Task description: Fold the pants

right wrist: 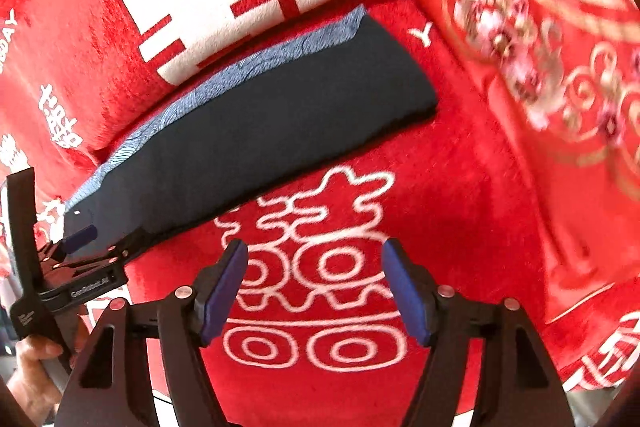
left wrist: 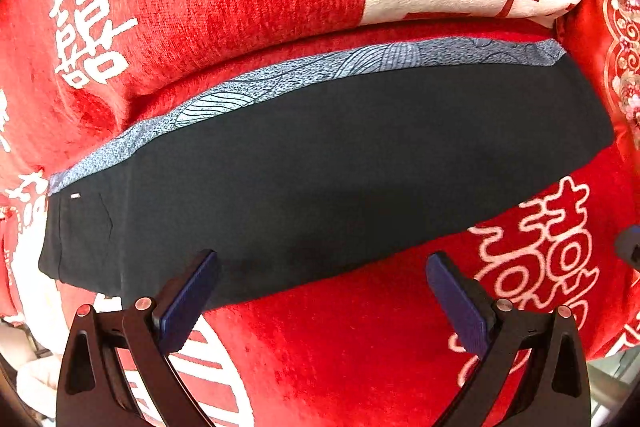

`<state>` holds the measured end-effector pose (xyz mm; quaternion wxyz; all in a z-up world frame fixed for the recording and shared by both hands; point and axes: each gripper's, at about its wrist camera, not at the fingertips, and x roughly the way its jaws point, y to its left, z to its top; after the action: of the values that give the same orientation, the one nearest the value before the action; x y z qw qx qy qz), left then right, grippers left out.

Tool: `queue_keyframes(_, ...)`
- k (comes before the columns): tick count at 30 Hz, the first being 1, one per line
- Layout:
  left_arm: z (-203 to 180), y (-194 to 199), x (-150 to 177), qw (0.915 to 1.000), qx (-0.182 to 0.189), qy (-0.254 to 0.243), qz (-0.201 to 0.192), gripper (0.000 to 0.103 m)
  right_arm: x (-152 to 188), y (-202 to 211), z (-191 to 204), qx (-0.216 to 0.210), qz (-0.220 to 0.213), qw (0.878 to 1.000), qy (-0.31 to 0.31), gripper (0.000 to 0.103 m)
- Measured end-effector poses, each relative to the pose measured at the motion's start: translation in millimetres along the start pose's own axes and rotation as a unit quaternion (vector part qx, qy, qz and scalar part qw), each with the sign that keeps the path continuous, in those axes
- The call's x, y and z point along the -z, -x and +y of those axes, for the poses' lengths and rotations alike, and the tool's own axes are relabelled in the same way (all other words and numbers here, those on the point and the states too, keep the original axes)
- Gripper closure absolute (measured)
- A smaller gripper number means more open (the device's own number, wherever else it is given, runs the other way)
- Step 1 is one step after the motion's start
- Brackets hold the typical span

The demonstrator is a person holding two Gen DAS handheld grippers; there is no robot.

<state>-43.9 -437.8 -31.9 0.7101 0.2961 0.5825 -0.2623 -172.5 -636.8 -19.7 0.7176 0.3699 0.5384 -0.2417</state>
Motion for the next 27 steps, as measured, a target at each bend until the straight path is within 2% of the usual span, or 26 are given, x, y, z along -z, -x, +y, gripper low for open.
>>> queue_keyframes(3, 14.5, 3.9, -7.9, 1.0, -0.002, 0.006, 0.0, 0.0, -3.1, 3.8, -9.4, -0.007, 0.004, 1.0, 0.003, 0.027)
queue_keyframes(8, 0.7, 20.1, -8.1, 0.9998, -0.005, 0.016, 0.008, 0.0, -4.0, -3.4, -5.4, -0.012, 0.014, 1.0, 0.017, 0.027)
queue_keyframes(13, 10.8, 2.8, -8.8, 0.9997, -0.008, 0.016, 0.018, 0.0, -7.9, -10.7, -2.6, -0.02, 0.024, 0.999, 0.022, 0.026)
queue_keyframes(27, -1.9, -14.4, -24.6, 0.9993, -0.013, 0.014, 0.032, 0.0, -25.6, -34.8, -5.0, -0.026, 0.039, 0.999, 0.016, 0.026)
